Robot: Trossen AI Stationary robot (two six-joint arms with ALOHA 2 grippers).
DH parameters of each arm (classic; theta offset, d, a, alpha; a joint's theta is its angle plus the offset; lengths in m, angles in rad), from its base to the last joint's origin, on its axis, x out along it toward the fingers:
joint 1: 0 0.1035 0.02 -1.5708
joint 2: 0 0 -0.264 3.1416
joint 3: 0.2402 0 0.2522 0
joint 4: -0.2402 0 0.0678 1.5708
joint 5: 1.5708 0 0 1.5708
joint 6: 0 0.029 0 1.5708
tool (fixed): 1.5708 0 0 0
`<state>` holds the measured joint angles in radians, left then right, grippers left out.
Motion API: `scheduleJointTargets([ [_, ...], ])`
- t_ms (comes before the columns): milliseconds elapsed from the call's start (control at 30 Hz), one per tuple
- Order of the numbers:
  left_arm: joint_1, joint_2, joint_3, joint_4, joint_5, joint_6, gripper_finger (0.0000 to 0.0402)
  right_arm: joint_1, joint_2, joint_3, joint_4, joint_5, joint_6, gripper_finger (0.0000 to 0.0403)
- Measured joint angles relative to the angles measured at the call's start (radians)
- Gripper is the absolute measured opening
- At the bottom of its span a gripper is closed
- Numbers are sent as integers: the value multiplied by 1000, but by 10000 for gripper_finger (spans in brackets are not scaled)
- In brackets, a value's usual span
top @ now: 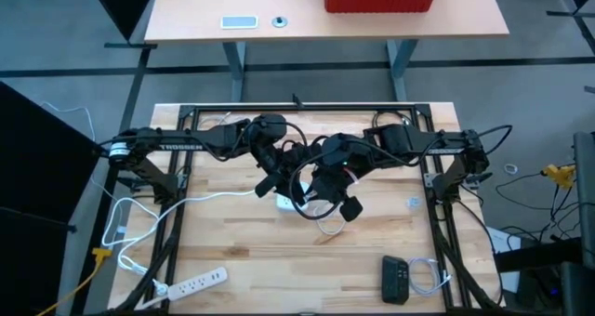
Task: Insert USB
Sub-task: Insert the white USB cable into the bottom white outlet extension
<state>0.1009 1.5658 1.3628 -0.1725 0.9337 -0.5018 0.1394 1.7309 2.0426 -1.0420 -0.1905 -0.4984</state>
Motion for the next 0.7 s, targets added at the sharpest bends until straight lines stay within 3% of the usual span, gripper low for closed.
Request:
scheduleJointTargets([
  [300, 0, 0, 0, 12, 0, 11, 7, 0, 0, -2, -4, 0, 1, 3],
  [700, -1, 0, 0, 19, 20, 10, 7, -1, 3, -3, -13, 9, -26, 60],
])
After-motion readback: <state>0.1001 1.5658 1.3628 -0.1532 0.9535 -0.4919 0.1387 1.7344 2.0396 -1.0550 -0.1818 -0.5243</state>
